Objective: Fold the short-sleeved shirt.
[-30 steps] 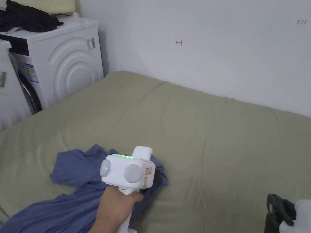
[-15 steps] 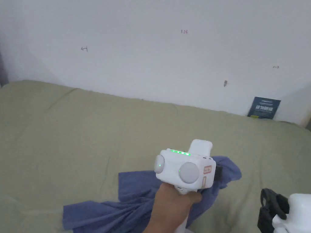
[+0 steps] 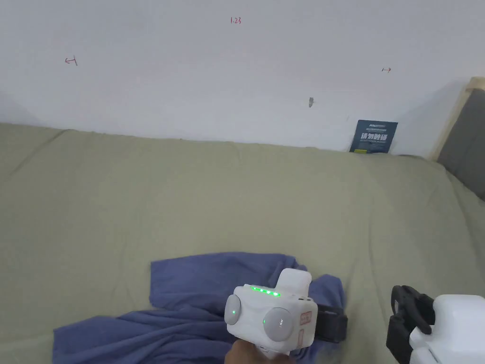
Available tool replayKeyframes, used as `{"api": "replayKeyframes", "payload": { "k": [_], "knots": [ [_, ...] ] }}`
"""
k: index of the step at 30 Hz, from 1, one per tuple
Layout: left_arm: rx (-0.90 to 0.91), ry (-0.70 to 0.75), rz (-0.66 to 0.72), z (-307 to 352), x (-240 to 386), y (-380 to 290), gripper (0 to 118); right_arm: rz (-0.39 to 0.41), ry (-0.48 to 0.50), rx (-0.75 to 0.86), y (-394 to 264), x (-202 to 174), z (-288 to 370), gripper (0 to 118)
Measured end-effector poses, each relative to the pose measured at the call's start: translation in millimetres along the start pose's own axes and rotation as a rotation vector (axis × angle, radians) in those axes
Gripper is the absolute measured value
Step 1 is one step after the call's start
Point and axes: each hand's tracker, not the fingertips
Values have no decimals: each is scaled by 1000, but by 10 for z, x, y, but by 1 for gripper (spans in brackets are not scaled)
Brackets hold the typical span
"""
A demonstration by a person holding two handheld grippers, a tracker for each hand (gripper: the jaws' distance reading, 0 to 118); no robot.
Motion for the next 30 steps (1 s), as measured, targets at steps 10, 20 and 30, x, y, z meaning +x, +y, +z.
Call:
{"api": "replayKeyframes", "payload": {
  "k": [10,20,30],
  "knots": [
    [-136,330,3,1684,-395,-1044,31,-21,102,-26,-294,-241,145,7],
    [-255,701,333,2252,-2568,-464,0,-9,166,-53,-390,-398,100,7],
    [-547,663,342,1548,-3272,-596,117,-24,144,-93,-503,-304,-9,7]
  ]
}}
